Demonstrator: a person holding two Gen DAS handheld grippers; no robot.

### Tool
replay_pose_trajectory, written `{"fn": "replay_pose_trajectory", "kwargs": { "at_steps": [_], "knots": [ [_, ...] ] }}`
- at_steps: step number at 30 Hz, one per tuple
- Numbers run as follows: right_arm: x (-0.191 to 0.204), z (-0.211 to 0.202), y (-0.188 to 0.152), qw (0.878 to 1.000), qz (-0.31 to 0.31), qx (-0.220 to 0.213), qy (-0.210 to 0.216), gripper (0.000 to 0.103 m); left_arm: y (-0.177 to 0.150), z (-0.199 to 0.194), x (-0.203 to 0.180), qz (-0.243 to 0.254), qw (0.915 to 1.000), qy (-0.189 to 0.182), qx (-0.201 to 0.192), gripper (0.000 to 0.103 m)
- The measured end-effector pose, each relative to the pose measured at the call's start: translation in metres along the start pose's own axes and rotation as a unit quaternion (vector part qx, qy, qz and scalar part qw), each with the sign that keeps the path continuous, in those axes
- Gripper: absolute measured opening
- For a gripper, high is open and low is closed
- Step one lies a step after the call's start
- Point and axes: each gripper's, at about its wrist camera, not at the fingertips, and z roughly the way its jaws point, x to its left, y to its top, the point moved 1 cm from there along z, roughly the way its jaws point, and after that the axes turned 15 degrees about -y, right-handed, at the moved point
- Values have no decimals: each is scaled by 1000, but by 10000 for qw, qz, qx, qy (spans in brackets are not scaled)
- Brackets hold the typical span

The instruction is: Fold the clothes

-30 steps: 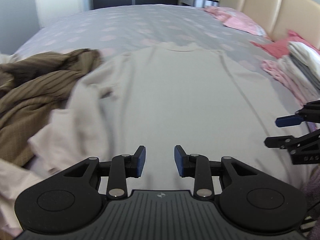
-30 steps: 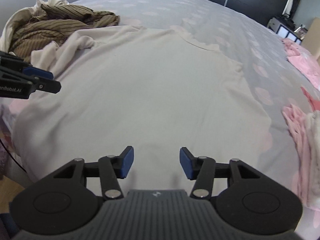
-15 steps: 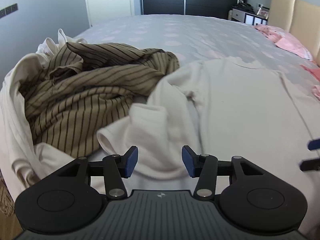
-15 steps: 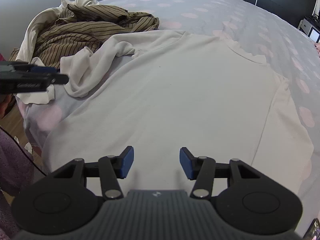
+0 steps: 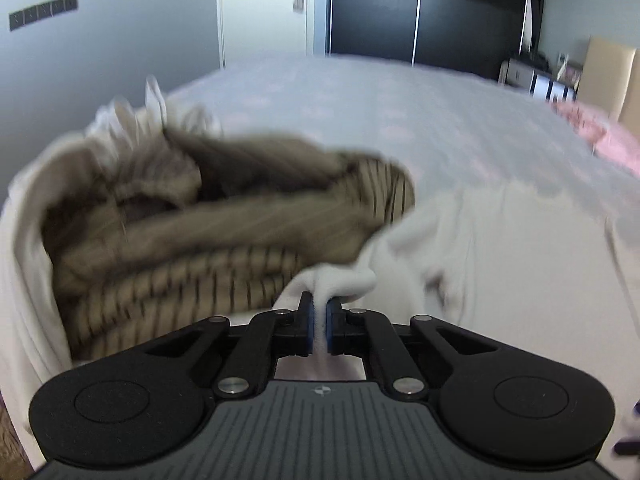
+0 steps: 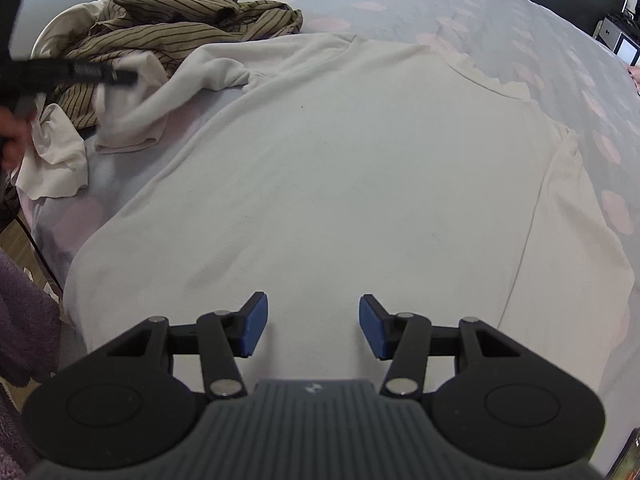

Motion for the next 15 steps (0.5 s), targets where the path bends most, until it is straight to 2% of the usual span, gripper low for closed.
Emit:
{"fn": "replay_pose_trajectory", "kwargs": {
  "at_steps": [8, 15],
  "knots": [
    [-2, -1, 1, 9999, -28, -23, 113, 54, 84, -52, -3, 330, 9934, 34, -1100, 3],
    [-7, -8, -1, 9999, 24, -110, 81, 54, 107, -73, -55, 1076, 9796, -564, -1599, 3]
  ]
}}
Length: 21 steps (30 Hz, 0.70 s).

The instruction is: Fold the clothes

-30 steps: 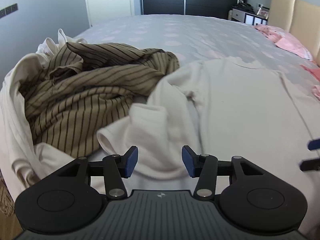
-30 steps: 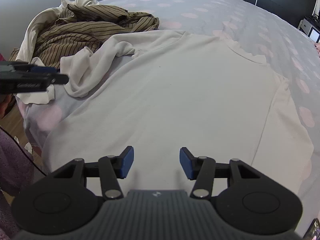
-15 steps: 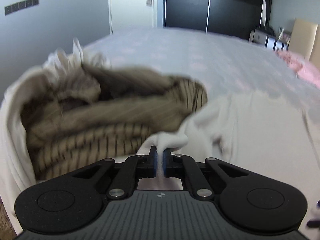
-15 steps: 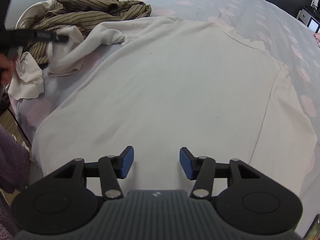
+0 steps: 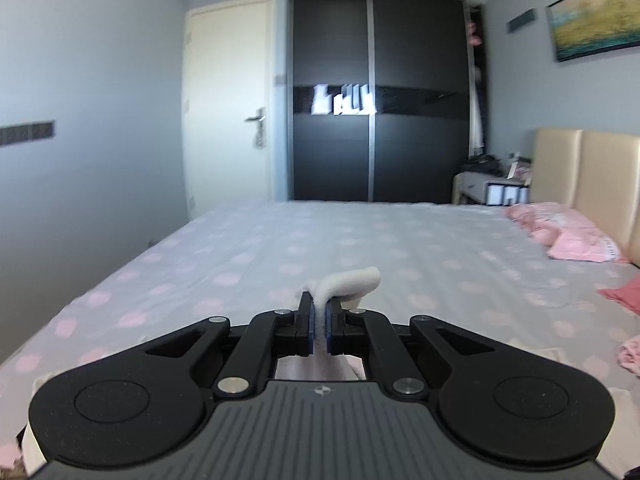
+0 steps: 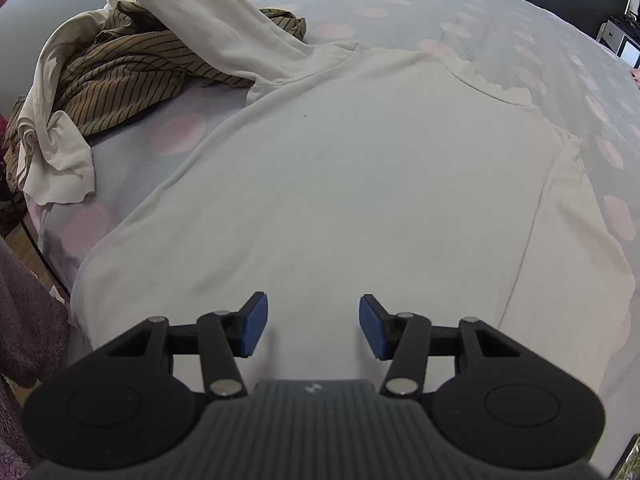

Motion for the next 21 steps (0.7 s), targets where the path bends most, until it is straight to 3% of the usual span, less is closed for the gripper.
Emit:
{"fn": "replay_pose_trajectory", "kwargs": {
  "at_steps": [4, 9, 15, 21],
  "knots": [
    [-4, -3, -4, 10000, 26, -2, -50, 54, 13, 6, -30, 256, 9987, -411, -183, 3],
    [-14, -5, -11, 9998, 120, 27, -181, 54, 4, 20, -81, 817, 9881, -1291, 192, 3],
    [-30, -6, -20, 9985, 342, 103, -416, 54, -66, 33, -149, 1467, 9596, -2128, 1114, 3],
    [-37, -6, -32, 9978, 407, 204, -480, 54, -141, 32, -194, 2104, 9187, -2631, 2062, 3]
  ]
}}
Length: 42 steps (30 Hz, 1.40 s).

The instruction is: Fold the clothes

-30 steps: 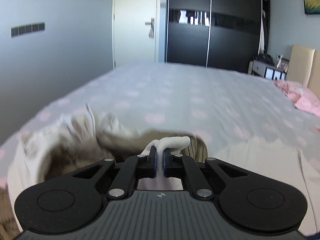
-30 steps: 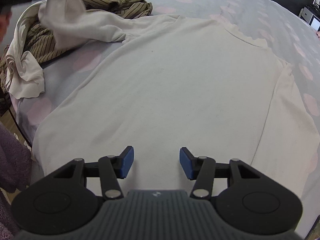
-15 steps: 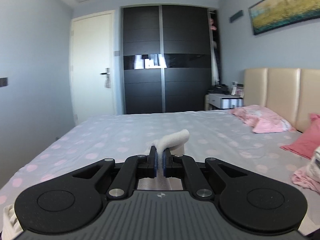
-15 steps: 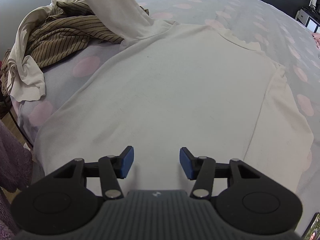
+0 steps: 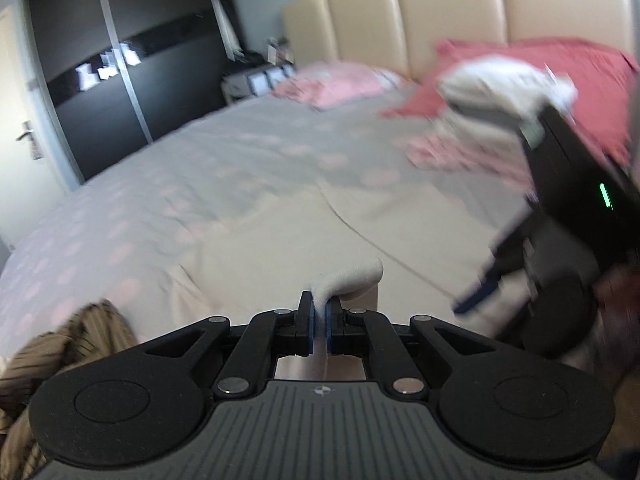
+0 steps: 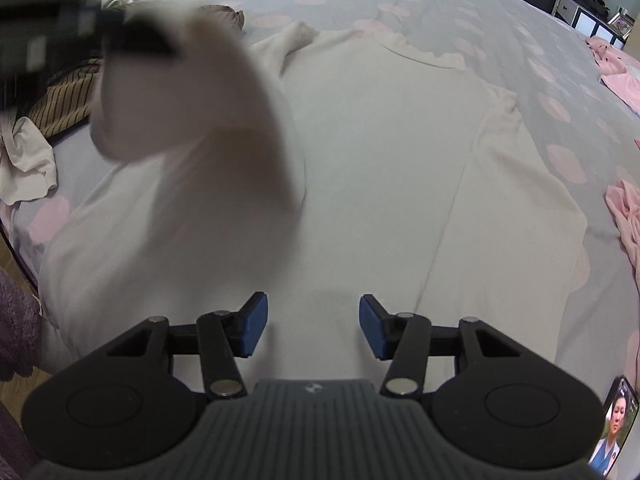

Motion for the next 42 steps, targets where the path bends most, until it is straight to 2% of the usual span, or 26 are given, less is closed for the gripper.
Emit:
{"fn": "replay_pose_trajectory", "kwargs": {
  "at_steps": [3, 7, 9, 13, 18, 23, 26, 31, 36, 38, 41, 42],
  "knots": [
    [-4, 1, -4, 10000, 48, 40, -26, 54, -20, 11, -16, 26, 9983, -347, 470, 5],
    [-12, 2, -7, 9998, 148, 66, -66, 54, -41, 11, -23, -143, 9940, -657, 863, 19],
    [-16, 2, -8, 9998, 196, 55, -91, 54, -46, 3, -23, -242, 9926, -797, 889, 23],
    [-20, -3, -8, 9990, 389, -86, -177, 54, -49, -12, -24, -415, 9919, -974, 699, 41],
    [-26, -7, -2, 9973, 662, -247, -182, 53, -51, -21, -10, -744, 9943, -602, 479, 41],
    [-24, -5, 4, 9965, 787, -275, 51, 53, -56, -20, 11, -1080, 9926, 39, 550, 41],
    [-21, -3, 9, 9948, 927, -302, 292, 53, -59, -15, 20, -1193, 9902, 279, 663, 41],
    [-12, 3, 21, 9926, 1021, -382, 544, 53, -66, -8, 34, -1521, 9848, 368, 751, 41],
    [-4, 19, 29, 9899, 1174, -265, 747, 54, -70, -6, 41, -1724, 9813, 379, 773, 41],
    [2, 24, 29, 9899, 1123, -182, 840, 51, -71, -6, 43, -1777, 9803, 374, 772, 41],
    [14, 24, 29, 9917, 861, -186, 934, 33, -74, -5, 45, -1837, 9790, 394, 789, 41],
    [17, 24, 29, 9923, 769, -188, 954, 22, -75, -6, 45, -1853, 9786, 399, 799, 41]
  ]
}}
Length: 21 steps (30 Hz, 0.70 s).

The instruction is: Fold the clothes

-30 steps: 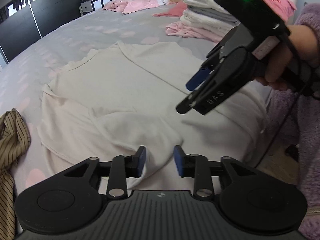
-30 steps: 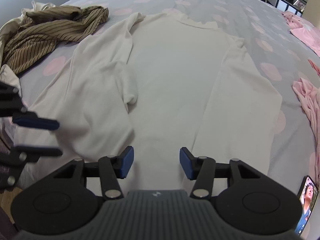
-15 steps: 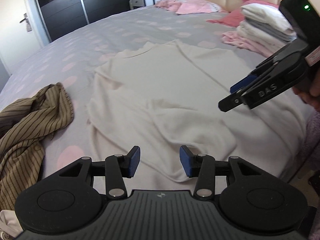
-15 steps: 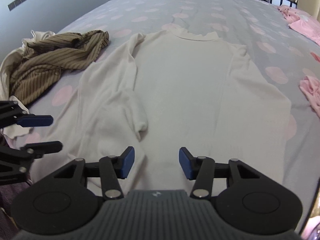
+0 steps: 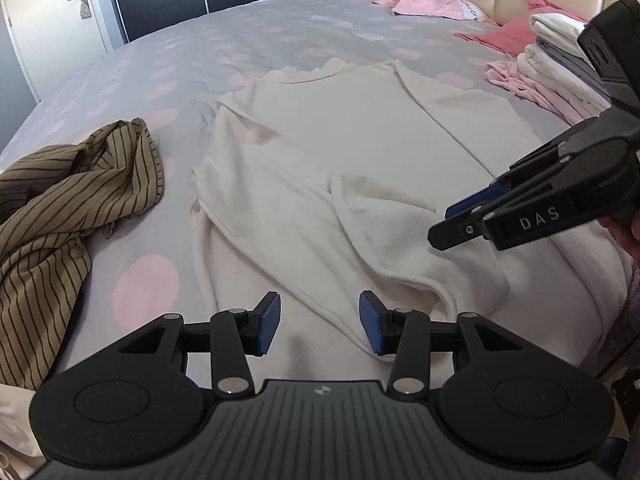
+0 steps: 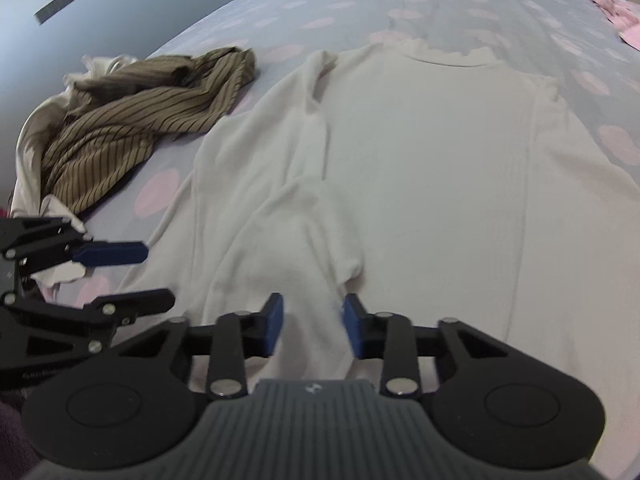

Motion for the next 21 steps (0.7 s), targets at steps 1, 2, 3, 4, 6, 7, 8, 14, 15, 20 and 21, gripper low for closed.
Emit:
{"fn": "replay_pose_trajectory", "kwargs": {
  "at_steps": [1, 2, 3, 4, 6, 7, 8, 14, 15, 20, 21],
  "knots": [
    [3, -1, -1, 10000, -95, 9, -21, 7, -1, 0, 1, -13, 10000, 4, 5, 41],
    [4, -2, -2, 9998, -161, 12, -84, 5, -1, -1, 1, -24, 10000, 7, 5, 41],
    [5, -5, -2, 9997, -181, -14, -155, 5, -1, -2, 1, -32, 10000, 8, 2, 41],
    [4, -9, -2, 9996, -161, -69, -215, 5, -1, -2, 1, -37, 10000, 5, -8, 41],
    [-1, -21, 0, 9993, -67, -239, -288, 5, -1, -5, 1, -55, 10000, -19, -46, 41],
    [-2, -29, 1, 9988, -48, -363, -312, 5, -1, -6, 1, -66, 10000, -33, -67, 41],
    [-3, -38, 2, 9980, -79, -519, -340, 5, 0, -7, 2, -77, 9999, -44, -87, 41],
    [12, -83, -17, 9900, -883, -1078, -242, 5, -1, -12, 5, -194, 9997, -14, -136, 41],
    [15, -87, -23, 9887, -1028, -1081, -175, 5, -1, -13, 6, -220, 9997, -7, -147, 41],
    [27, -90, -53, 9830, -1650, -802, -73, 4, -3, -18, 8, -313, 9994, 45, -165, 41],
    [28, -88, -58, 9827, -1717, -689, -53, 5, -3, -18, 8, -318, 9993, 40, -168, 41]
  ]
}}
